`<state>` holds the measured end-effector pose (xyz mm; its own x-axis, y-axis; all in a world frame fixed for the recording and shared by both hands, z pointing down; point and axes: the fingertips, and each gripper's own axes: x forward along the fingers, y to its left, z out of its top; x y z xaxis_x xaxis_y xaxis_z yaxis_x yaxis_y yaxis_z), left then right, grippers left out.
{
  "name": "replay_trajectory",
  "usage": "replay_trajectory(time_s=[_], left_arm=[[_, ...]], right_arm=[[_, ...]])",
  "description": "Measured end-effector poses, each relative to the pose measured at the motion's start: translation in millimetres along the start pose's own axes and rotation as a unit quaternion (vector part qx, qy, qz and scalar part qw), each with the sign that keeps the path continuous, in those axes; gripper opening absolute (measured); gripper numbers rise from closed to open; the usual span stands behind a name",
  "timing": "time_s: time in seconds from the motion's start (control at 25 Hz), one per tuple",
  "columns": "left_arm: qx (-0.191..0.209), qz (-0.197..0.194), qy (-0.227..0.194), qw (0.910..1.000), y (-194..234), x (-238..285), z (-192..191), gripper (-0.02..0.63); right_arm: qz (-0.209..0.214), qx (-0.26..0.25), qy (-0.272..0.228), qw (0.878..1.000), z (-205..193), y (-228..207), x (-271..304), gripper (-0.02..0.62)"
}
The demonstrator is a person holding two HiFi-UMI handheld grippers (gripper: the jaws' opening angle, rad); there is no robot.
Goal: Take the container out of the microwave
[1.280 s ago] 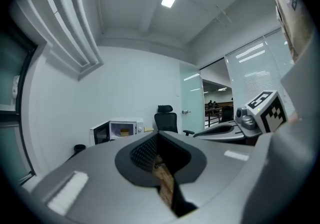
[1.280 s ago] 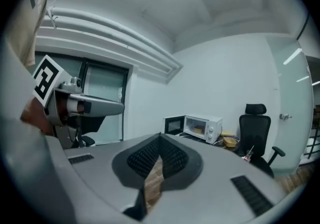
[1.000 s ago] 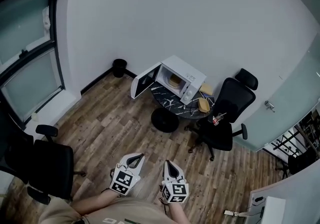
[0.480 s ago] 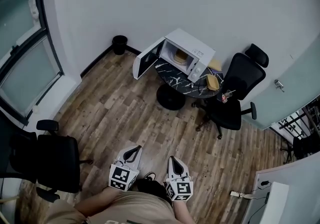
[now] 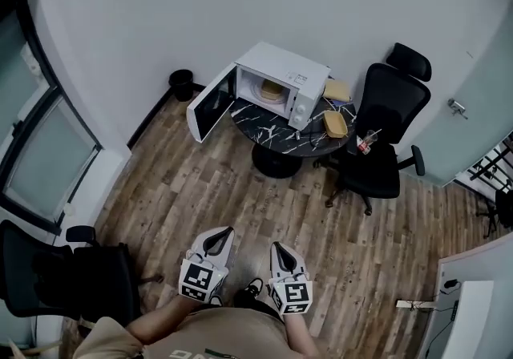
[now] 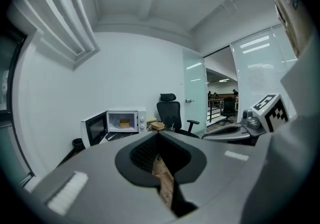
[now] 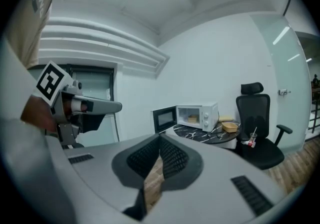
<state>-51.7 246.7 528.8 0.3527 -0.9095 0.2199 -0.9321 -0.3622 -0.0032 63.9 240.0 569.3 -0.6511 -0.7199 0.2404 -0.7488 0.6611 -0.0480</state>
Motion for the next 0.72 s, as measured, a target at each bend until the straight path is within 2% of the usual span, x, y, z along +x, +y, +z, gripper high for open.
replay_trajectory(time_s=[0.08,0.24,0.4,0.56,0.72], left_arm=[[-0.011,-0.006,0.002,0.9999,-4.5,25.0,7.0,0.008],[-0.018,0.007,0.007,0.9998,-9.9,66.6,11.1,0.008],[-0.021,0.011,0.022,0.9995,-6.8,97.4,13.0,0.008],[-0.035,0.016,0.035,0.9986,3.1,117.3,10.7,0.008],[-0.028,0.021,0.033,0.9988,22.8,137.8,15.8,0.008]], right_arm=[[-0.004,0.001,0.007,1.0,-2.7,-26.4,11.0,0.009],[-0.005,-0.001,0.02,1.0,-5.5,-69.9,30.6,0.009],[0.022,0.015,0.027,0.999,-4.3,-92.2,57.5,0.009],[0.042,0.06,0.035,0.997,-6.2,-106.7,76.4,0.009],[0.051,0.049,0.038,0.997,2.8,-115.4,101.3,0.009]])
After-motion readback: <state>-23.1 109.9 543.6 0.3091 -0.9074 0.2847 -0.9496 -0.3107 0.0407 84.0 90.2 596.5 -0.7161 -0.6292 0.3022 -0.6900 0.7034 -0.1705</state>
